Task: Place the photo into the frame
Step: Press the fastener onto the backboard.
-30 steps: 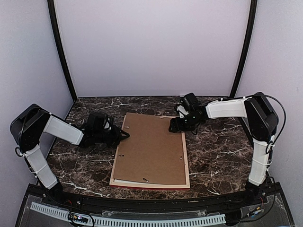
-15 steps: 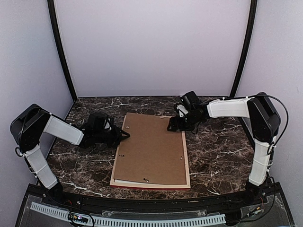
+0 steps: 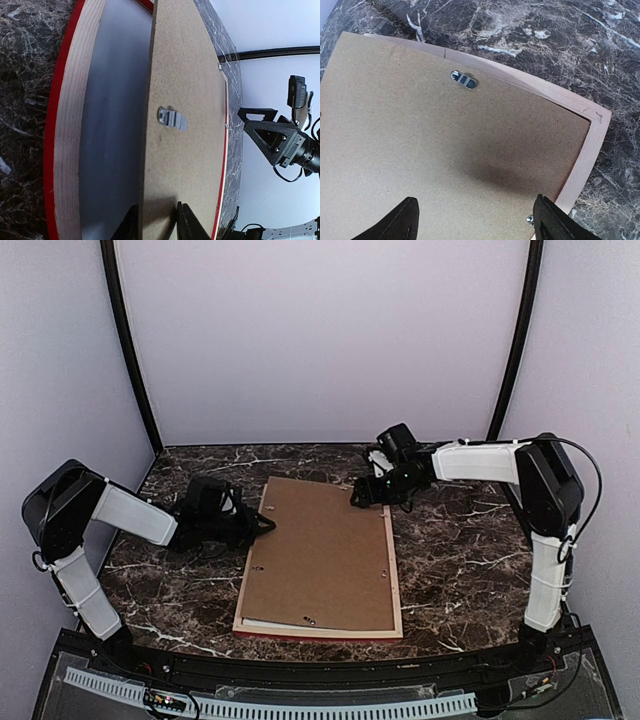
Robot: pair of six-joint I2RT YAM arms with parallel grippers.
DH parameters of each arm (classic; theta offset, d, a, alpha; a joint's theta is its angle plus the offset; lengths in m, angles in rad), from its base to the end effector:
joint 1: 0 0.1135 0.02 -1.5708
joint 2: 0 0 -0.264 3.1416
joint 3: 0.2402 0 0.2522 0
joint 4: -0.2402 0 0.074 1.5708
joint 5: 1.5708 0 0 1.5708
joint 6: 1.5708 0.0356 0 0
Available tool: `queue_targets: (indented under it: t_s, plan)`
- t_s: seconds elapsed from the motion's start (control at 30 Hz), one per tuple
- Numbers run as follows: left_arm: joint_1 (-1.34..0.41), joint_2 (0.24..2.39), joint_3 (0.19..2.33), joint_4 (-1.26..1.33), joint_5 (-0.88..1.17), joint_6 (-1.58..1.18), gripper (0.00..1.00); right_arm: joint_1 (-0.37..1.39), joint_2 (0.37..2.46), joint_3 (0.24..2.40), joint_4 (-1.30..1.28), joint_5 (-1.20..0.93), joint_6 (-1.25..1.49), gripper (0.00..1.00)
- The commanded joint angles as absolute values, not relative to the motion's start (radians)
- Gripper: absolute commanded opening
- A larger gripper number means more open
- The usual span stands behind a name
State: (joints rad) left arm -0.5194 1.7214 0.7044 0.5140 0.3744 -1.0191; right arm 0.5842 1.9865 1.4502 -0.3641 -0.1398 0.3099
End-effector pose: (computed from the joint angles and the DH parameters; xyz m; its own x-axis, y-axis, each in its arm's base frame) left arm 0.2829 -0.1768 0.1461 -0.8497 -0.4272 -0.3091 0.0315 0.5439 -0.8386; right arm 0.3607 0.2444 0.1958 -0.8111 -0.1742 -0.5584 -0.3896 0.8730 0.2935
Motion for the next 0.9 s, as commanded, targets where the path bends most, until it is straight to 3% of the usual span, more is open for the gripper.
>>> queue_targets:
  t_s: [0.0,0.47,0.87]
  plan:
    - [-0.531,1.717,0.729,0.495,0.386,-1.002,0.25,0.573,2.031,1.476,-0.379,-0.128,0.284,0.79]
    - [-0.531,1.713,0.721,0.501,0.384,-1.003,0.25,0.568,2.043,1.437,-0.431,-0.089,0.32,0.77]
    - [-0.532,1.714,0.72,0.502,0.378,-1.006,0.25,0.568,2.029,1.404,-0.458,-0.175,0.375,0.74]
